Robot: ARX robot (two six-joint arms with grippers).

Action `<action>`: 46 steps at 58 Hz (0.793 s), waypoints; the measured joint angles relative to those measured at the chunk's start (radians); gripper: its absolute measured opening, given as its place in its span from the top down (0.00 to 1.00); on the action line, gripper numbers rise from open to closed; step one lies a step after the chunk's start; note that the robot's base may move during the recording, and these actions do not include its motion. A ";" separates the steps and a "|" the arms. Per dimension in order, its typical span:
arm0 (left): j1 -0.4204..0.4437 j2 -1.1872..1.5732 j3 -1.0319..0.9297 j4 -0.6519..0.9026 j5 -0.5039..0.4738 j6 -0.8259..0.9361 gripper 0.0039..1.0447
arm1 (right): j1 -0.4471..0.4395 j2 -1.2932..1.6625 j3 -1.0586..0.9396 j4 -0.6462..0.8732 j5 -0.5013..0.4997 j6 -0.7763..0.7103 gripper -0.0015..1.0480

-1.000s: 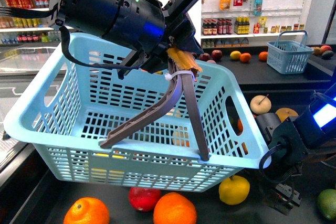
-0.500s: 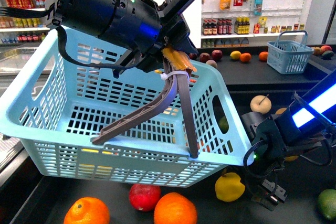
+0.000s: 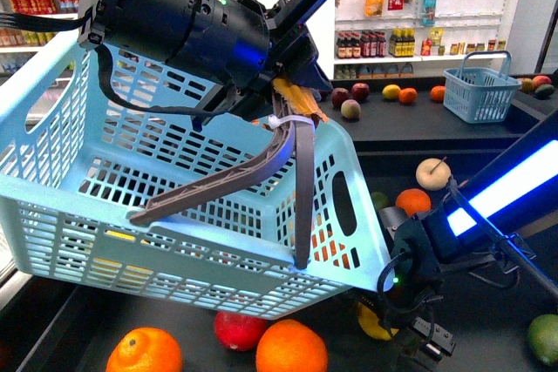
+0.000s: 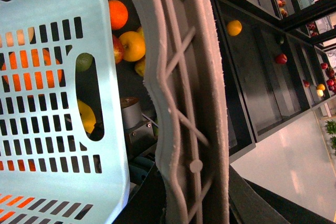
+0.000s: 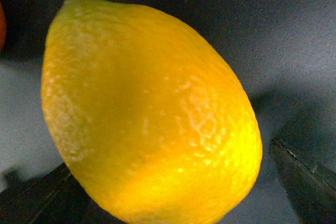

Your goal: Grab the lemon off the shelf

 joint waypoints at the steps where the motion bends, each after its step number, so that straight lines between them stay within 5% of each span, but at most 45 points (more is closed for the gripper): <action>1: 0.000 0.000 0.000 0.000 0.000 -0.002 0.88 | 0.000 0.000 0.002 0.000 0.002 -0.001 0.07; 9: 0.000 0.000 0.000 0.000 0.000 -0.003 0.88 | -0.003 0.000 0.006 0.006 0.023 -0.019 0.09; 20: -0.001 0.000 0.000 0.000 0.003 -0.005 0.88 | -0.008 0.000 0.005 0.049 0.038 -0.073 0.32; 46: -0.004 0.000 0.000 0.000 0.010 -0.013 0.88 | -0.060 -0.107 -0.206 0.190 0.117 -0.266 0.32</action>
